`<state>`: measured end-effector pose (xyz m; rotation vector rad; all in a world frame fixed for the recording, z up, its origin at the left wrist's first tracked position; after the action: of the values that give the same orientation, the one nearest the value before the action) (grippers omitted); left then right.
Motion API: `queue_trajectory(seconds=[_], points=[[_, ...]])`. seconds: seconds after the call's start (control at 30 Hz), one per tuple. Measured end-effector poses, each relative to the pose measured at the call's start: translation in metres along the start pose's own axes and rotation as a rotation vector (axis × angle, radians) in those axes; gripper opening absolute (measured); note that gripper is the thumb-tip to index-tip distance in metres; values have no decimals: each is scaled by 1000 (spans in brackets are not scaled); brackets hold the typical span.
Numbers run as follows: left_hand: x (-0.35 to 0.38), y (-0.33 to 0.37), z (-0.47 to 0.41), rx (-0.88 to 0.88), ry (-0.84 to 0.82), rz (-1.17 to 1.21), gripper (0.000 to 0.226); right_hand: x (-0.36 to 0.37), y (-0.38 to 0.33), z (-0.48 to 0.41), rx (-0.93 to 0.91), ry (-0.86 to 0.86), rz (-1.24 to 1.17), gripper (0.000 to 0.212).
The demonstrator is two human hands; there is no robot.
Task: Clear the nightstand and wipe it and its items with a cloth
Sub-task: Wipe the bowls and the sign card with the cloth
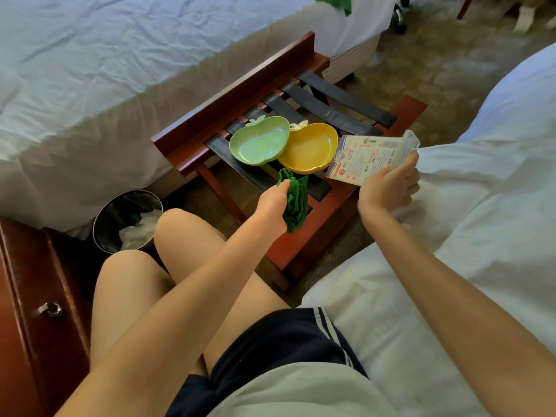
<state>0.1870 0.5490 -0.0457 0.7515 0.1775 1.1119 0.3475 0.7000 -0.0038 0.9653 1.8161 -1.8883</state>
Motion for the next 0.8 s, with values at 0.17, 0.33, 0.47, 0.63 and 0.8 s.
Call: queue_trajectory(seconds=[0.17,0.33,0.47,0.63,0.8], points=[[0,9,20,92,11,-58,19,-16,5,21,25,-16,-124,50],[-8,39,37,562,67,-412,21,8,10,60,3,-315,-560,59],[-19,45,32,952,246,-1031,33,41,17,89,-12,-559,-525,57],[-25,13,-13,882,404,-1438,39,63,32,104,-50,-596,-413,53],[-11,-18,-36,789,417,-1613,44,75,53,103,-49,-655,-320,56]])
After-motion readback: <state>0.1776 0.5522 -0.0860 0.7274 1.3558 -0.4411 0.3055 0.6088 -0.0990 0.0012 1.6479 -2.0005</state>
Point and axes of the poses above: each hand's wrist, its own z-axis away from the middle knuckle, its own x-axis out of the palm, y = z × x, the point moved 7 cm from there along -z, towards the middle knuckle, and after that the axes turned 1 degree about y, right-handed, at the moved point
